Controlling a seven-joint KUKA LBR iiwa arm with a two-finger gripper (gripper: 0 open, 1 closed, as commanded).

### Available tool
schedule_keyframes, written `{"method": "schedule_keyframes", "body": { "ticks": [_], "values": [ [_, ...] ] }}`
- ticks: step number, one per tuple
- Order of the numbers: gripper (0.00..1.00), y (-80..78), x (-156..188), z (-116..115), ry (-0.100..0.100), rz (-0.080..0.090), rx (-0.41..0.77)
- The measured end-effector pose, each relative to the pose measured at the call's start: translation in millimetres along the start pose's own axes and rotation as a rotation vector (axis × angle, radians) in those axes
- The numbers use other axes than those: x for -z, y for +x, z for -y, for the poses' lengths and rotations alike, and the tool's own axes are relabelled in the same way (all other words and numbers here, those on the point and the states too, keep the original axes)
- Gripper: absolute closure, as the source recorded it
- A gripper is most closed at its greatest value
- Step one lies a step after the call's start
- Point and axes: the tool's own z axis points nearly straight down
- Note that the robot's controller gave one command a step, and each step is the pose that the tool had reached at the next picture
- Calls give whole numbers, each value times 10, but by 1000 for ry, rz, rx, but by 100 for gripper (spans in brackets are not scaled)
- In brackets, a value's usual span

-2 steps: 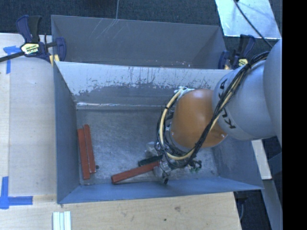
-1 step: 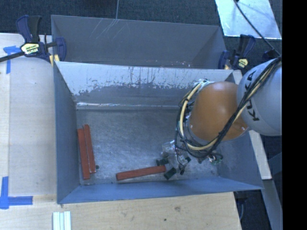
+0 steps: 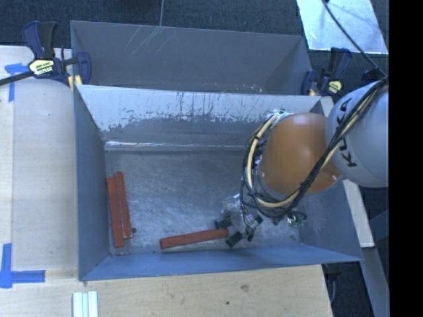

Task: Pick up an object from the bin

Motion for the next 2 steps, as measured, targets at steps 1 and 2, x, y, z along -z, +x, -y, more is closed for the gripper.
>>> {"method": "schedule_keyframes", "body": {
  "ticks": [1,2],
  "values": [
    [100,-466,6,30,0,1,175],
    [100,-616,1222,-294,2,8,162]
  ]
}}
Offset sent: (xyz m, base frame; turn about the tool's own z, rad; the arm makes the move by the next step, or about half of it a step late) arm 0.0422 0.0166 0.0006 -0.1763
